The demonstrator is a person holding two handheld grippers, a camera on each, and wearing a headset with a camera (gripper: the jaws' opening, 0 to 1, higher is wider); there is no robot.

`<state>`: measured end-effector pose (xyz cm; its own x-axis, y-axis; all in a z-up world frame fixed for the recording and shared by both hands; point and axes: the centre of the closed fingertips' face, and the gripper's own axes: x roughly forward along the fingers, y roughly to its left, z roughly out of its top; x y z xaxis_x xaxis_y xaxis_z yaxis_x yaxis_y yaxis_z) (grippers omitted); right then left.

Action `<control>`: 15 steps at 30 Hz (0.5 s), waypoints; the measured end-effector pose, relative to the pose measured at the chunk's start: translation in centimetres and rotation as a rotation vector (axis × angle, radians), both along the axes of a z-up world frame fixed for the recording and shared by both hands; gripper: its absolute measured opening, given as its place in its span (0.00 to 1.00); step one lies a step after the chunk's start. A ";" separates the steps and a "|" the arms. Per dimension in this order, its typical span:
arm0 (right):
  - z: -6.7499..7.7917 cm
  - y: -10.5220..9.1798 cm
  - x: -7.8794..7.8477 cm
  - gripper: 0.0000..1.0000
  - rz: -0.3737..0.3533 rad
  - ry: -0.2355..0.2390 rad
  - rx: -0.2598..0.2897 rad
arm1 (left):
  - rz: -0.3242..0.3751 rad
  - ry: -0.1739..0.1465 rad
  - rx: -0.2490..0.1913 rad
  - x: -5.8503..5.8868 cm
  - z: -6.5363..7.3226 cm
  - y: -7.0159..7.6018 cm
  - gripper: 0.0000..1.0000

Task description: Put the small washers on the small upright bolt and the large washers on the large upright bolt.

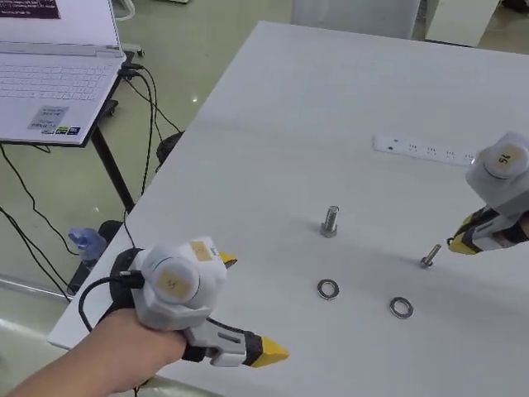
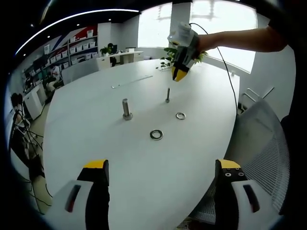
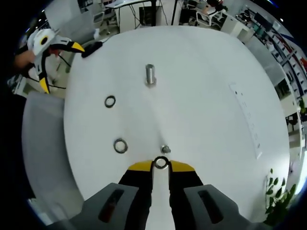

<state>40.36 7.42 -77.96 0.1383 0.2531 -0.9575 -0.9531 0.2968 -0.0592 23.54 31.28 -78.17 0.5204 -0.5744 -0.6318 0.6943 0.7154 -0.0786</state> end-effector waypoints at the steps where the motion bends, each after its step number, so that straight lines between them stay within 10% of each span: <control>1: -0.2 -0.1 0.1 0.12 0.000 0.001 -0.003 | 0.001 0.001 0.002 0.0 0.0 0.0 0.91; 15: -2.3 0.5 1.1 0.12 0.009 0.024 0.002 | -0.002 0.010 0.010 -0.2 -0.4 0.2 0.90</control>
<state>41.50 7.95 -80.23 0.1128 0.2562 -0.9600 -0.9570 0.2879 -0.0356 23.30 31.43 -78.54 0.5127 -0.5694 -0.6426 0.6950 0.7147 -0.0787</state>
